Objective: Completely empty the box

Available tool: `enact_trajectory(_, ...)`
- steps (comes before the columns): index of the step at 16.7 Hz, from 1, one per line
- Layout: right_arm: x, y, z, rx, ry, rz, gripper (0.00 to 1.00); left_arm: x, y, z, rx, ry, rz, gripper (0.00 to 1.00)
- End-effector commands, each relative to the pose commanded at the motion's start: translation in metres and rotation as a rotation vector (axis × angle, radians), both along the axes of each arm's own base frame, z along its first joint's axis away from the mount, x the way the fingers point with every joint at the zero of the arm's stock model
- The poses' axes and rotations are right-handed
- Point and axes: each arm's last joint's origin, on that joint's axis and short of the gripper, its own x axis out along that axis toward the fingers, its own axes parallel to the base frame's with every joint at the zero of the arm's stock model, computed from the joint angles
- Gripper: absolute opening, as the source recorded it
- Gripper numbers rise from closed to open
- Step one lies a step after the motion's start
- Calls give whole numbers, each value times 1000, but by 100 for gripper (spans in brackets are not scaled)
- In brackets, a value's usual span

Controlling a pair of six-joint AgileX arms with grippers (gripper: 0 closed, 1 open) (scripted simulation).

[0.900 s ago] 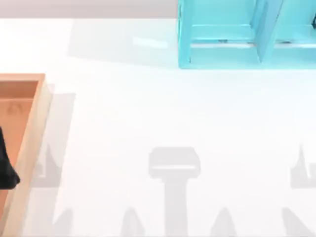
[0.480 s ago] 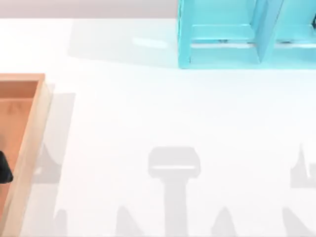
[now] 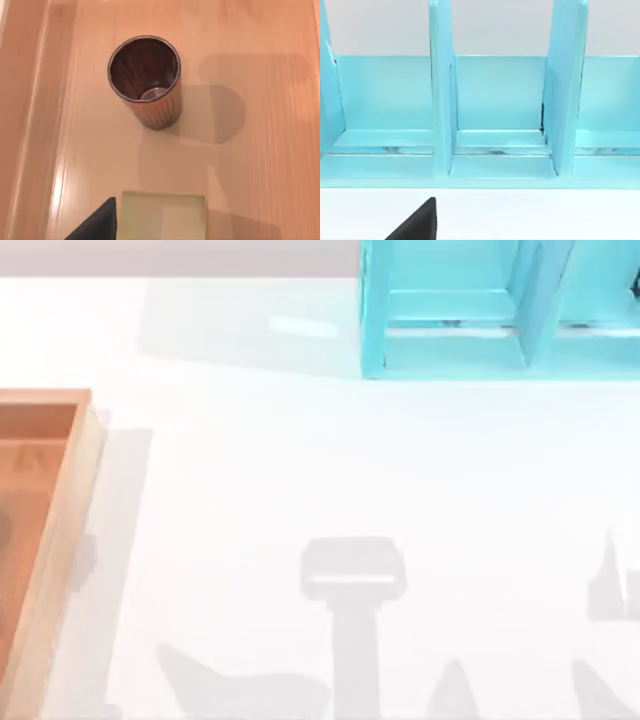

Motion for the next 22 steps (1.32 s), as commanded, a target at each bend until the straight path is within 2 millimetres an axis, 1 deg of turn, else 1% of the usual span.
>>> enact_trajectory(3,0,0,0,0,0,0,100,34,18,9,-20,273,2,100)
enact_trajectory(6,0,0,0,0,0,0,100,66,37,8,-60,503,-6,100)
enact_trajectory(8,0,0,0,0,0,0,100,82,48,5,-88,618,-14,100)
enact_trajectory(10,0,0,0,0,0,0,100,93,57,2,-111,694,-21,100)
enact_trajectory(12,0,0,0,0,0,0,100,98,61,0,-122,731,-24,100)
enact_trajectory(18,0,0,0,0,0,0,100,98,60,-1,-122,733,-27,100)
enact_trajectory(20,0,0,0,0,0,0,100,99,61,-12,-125,740,-25,100)
enact_trajectory(22,0,0,0,0,0,0,100,101,62,-29,-124,738,-25,100)
